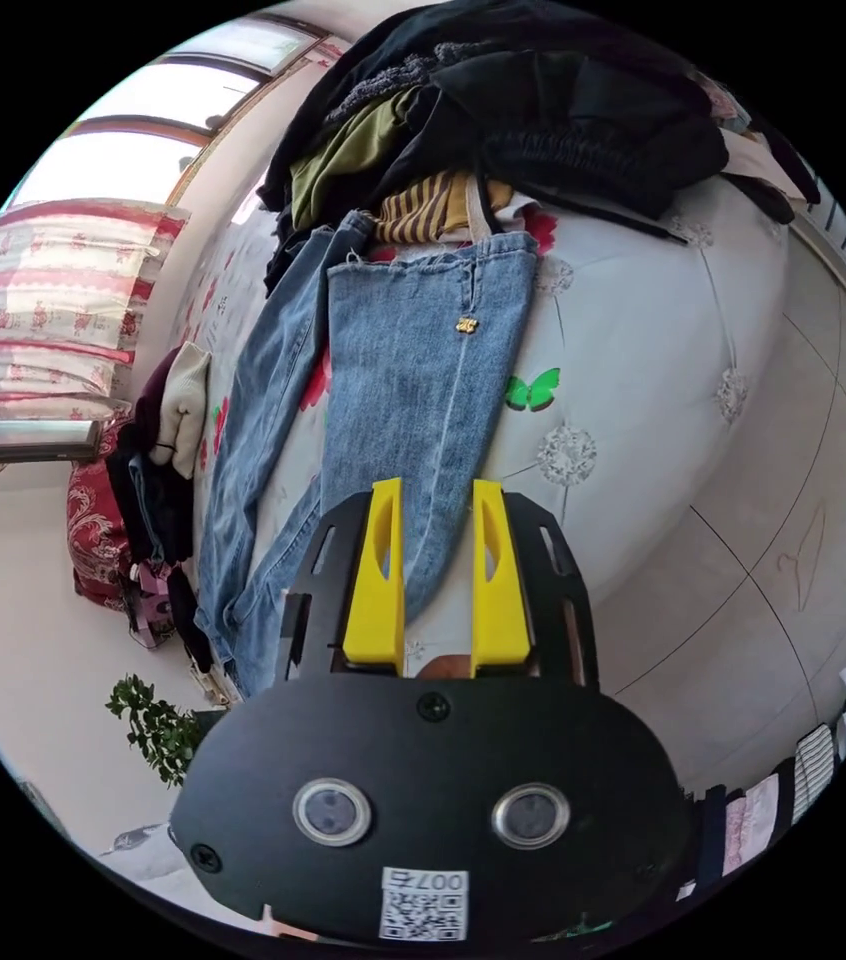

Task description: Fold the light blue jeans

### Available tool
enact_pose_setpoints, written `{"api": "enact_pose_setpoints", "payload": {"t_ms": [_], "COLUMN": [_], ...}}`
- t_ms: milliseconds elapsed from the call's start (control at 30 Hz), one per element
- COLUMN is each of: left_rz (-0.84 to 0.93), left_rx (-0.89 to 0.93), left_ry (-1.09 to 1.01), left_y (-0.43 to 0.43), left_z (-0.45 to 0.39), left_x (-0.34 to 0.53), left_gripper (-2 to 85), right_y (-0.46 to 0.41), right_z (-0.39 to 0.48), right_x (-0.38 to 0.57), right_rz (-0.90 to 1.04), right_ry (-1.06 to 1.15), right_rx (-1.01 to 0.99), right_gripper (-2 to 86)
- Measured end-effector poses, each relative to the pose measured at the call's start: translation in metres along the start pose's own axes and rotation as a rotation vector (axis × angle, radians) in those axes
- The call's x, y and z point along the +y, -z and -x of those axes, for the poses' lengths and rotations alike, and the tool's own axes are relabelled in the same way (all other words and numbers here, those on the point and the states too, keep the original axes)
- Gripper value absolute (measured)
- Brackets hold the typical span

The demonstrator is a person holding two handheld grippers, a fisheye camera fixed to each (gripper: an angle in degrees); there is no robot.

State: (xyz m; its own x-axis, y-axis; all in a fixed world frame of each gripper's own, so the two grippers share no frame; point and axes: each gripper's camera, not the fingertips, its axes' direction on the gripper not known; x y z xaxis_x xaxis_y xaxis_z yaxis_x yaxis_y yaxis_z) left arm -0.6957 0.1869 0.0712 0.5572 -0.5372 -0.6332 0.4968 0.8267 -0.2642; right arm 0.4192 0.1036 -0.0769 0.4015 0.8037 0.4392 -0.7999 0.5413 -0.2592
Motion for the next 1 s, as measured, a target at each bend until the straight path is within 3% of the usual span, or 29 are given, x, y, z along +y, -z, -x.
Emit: {"api": "enact_pose_setpoints", "payload": {"t_ms": [133, 200, 367, 467, 567, 733, 900, 1000], "left_rz": [-0.011, -0.069, -0.252, -0.367, -0.396, -0.391, -0.337, -0.296], "left_rx": [0.127, 0.206, 0.516, 0.651, 0.665, 0.502, 0.369, 0.294], "left_ry": [0.018, -0.015, -0.129, -0.130, -0.143, -0.187, -0.214, -0.109], "left_y": [0.005, 0.020, 0.070, 0.087, 0.090, 0.072, 0.002, -0.057], "left_z": [0.005, 0.001, -0.012, -0.018, -0.039, -0.094, -0.168, -0.201], "left_x": [-0.008, -0.004, 0.017, 0.021, 0.013, -0.020, -0.109, -0.156], "left_gripper": [4.9, 4.5, 4.0, 3.8, 3.8, 4.0, 5.0, 6.7], "right_y": [0.006, 0.020, 0.103, 0.143, 0.168, 0.159, 0.082, 0.003], "right_z": [0.003, 0.002, -0.008, 0.004, 0.042, 0.123, 0.223, 0.273], "right_x": [-0.005, -0.002, 0.027, 0.041, 0.044, 0.028, -0.050, -0.109], "right_rz": [0.037, 0.010, -0.237, -0.368, -0.443, -0.467, -0.396, -0.311], "right_ry": [-0.005, 0.042, 0.113, 0.175, 0.308, 0.416, 0.488, 0.516], "right_rx": [0.103, -0.022, -0.592, -0.728, -0.642, -0.348, -0.163, -0.067], "right_gripper": [1.8, 0.7, -0.1, -0.2, -0.2, -0.2, 0.0, 0.7]}}
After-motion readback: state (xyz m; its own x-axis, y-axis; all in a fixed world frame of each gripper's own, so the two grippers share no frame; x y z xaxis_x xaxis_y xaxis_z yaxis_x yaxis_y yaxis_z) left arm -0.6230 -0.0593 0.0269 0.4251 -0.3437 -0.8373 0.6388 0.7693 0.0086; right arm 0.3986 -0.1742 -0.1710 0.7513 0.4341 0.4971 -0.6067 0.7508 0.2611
